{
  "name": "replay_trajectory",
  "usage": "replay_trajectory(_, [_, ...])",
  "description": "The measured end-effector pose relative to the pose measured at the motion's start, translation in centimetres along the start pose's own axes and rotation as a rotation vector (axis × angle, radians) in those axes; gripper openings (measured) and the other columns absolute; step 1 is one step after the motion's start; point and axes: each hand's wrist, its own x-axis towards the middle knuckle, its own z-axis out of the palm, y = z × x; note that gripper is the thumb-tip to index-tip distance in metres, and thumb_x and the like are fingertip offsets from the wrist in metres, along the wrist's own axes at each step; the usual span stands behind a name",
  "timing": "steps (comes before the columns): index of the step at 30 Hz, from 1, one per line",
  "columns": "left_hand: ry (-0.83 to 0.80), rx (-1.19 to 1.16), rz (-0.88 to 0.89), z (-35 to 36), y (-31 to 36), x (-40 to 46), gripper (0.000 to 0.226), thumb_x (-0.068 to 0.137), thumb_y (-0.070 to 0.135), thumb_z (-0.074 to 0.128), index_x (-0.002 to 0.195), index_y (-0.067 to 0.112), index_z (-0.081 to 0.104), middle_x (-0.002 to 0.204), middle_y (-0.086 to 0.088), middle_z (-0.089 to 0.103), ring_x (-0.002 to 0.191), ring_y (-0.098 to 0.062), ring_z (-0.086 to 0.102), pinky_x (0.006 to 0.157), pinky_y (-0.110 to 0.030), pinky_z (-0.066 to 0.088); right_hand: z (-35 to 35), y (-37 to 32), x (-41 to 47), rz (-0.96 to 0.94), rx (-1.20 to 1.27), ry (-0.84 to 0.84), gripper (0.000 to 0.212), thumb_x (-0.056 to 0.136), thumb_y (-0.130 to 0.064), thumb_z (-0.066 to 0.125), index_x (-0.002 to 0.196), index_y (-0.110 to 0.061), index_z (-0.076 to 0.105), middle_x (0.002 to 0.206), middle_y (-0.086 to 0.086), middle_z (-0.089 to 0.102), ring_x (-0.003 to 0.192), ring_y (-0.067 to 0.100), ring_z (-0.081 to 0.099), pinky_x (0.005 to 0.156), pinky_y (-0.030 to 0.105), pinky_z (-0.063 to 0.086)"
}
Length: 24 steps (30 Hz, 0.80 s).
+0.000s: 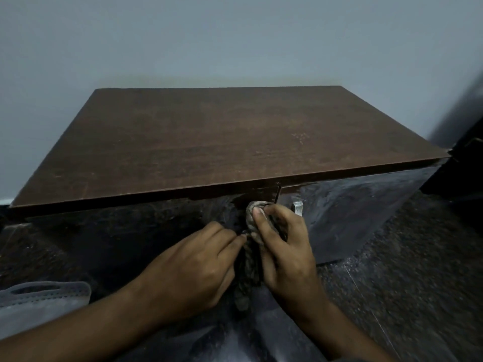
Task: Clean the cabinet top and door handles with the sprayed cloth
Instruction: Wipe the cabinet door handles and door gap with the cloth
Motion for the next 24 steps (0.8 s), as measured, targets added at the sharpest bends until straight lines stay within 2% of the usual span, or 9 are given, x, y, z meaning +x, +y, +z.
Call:
replay_trajectory(2, [0.017,0.022,0.033,0.1,-0.1,0.4,0.038,0.093,0.018,0.052,0.119,-0.005,0.066,0.104,-0.014,0.067,0.091,-0.028,0.062,0.084,-0.038,0.053,-0.7,0.4,0.4,0.008,-0.03,0.047,0.039,0.093,0.006,0.055,0.131,0.0,0.06,0.126,0.016,0.057,0.113,0.025,0.055,0.099,0.03,0.047])
replay_trajectory(5, [0.064,0.039,0.04,0.1,-0.4,0.8,0.037,0.094,0.016,0.051,0.118,-0.007,0.066,0.103,-0.016,0.068,0.09,-0.03,0.063,0.083,-0.04,0.053,-0.8,0.8,0.9,-0.014,-0.059,0.082,0.037,0.089,0.008,0.063,0.127,0.006,0.061,0.12,0.017,0.061,0.109,0.026,0.059,0.097,0.032,0.048])
replay_trajectory(8, [0.117,0.048,0.025,0.4,-0.8,0.9,0.036,0.094,0.013,0.053,0.12,-0.01,0.064,0.106,-0.019,0.067,0.091,-0.033,0.063,0.084,-0.042,0.053,-0.5,0.8,1.2,-0.026,-0.061,0.104,0.034,0.086,0.009,0.067,0.121,0.008,0.064,0.113,0.018,0.064,0.101,0.028,0.061,0.088,0.035,0.051])
replay_trajectory(12, [0.122,-0.043,0.0,0.5,-0.7,1.3,0.038,0.094,0.011,0.059,0.125,-0.011,0.061,0.109,-0.02,0.067,0.095,-0.031,0.062,0.088,-0.038,0.053,-0.8,0.7,2.1,-0.033,-0.041,0.096,0.033,0.082,0.014,0.07,0.115,0.01,0.067,0.105,0.019,0.067,0.093,0.029,0.063,0.081,0.035,0.053])
replay_trajectory(17, [0.071,-0.154,-0.047,-0.3,-0.3,0.8,0.041,0.09,0.009,0.064,0.127,-0.009,0.061,0.111,-0.018,0.067,0.098,-0.027,0.06,0.086,-0.036,0.053,-1.8,0.6,2.5,-0.035,-0.069,0.008,0.033,0.084,0.012,0.07,0.117,0.009,0.066,0.107,0.021,0.066,0.095,0.028,0.062,0.083,0.035,0.052])
replay_trajectory(21, [0.115,-0.101,-0.115,0.1,0.3,0.6,0.039,0.094,0.011,0.059,0.127,-0.008,0.061,0.112,-0.017,0.065,0.097,-0.029,0.061,0.09,-0.036,0.05,-1.2,1.1,1.6,-0.01,-0.062,0.049,0.033,0.092,0.001,0.065,0.125,0.001,0.064,0.112,0.015,0.057,0.096,0.029,0.06,0.082,0.036,0.051])
replay_trajectory(24, [0.153,-0.029,-0.144,1.1,0.6,0.3,0.039,0.094,0.012,0.058,0.127,-0.007,0.061,0.113,-0.017,0.065,0.099,-0.031,0.061,0.091,-0.04,0.05,-0.5,1.6,0.7,-0.028,-0.072,0.083,0.03,0.099,-0.005,0.056,0.129,-0.002,0.062,0.12,0.012,0.05,0.1,0.03,0.057,0.089,0.034,0.049])
